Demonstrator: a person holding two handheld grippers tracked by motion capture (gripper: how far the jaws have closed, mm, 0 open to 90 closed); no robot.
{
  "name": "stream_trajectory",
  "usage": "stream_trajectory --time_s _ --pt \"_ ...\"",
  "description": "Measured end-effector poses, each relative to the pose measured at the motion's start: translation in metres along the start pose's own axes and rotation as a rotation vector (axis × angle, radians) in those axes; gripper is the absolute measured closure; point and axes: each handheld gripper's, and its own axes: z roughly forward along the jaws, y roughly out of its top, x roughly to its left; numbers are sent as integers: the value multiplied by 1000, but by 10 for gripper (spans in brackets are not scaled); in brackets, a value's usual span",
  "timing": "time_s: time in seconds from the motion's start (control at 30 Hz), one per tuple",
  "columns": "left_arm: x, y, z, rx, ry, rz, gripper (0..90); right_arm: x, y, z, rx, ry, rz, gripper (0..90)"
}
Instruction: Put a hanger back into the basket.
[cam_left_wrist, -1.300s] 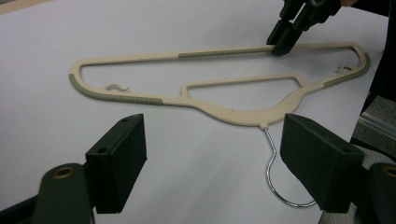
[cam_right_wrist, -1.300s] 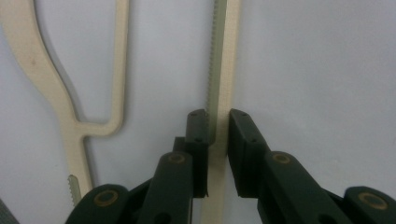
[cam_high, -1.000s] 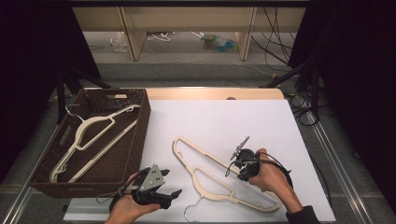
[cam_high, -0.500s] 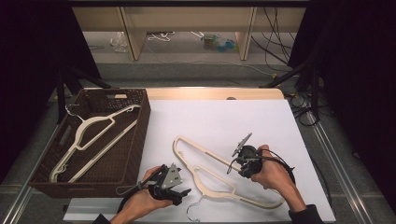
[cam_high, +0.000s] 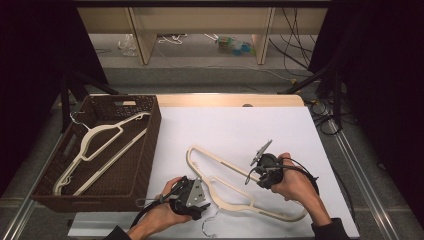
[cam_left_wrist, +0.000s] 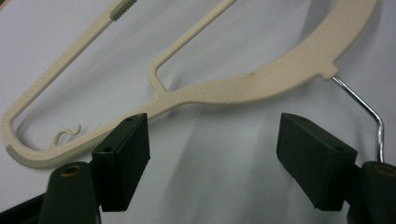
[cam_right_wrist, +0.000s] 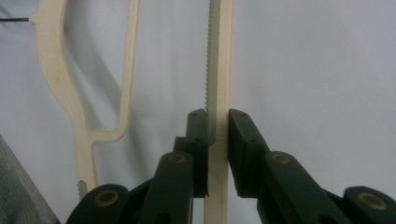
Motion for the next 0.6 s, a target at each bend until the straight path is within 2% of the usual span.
stream_trajectory --time_s 0.03,0.1,0.13,0.2,0.23,0.27,0.3,0.37,0.6 --pt "0 0 1 8 3 15 257 0 0 0 2 -1 3 798" --pt "0 1 3 4 13 16 257 0 0 -1 -2 -1 2 798" --pt "1 2 2 11 13 38 255 0 0 -2 0 -1 2 797" --pt "0 3 4 -2 26 30 256 0 0 -2 -1 1 1 798" --pt "1 5 4 11 37 64 256 0 0 -2 -1 0 7 798" --pt "0 6 5 14 39 69 253 0 0 -2 -2 3 8 798" --pt "-1 6 6 -1 51 53 253 0 0 -2 -1 3 8 798" --pt "-2 8 8 1 47 51 255 0 0 -2 -3 4 9 798" --pt "-3 12 10 8 68 85 241 -2 0 -3 -11 8 6 797"
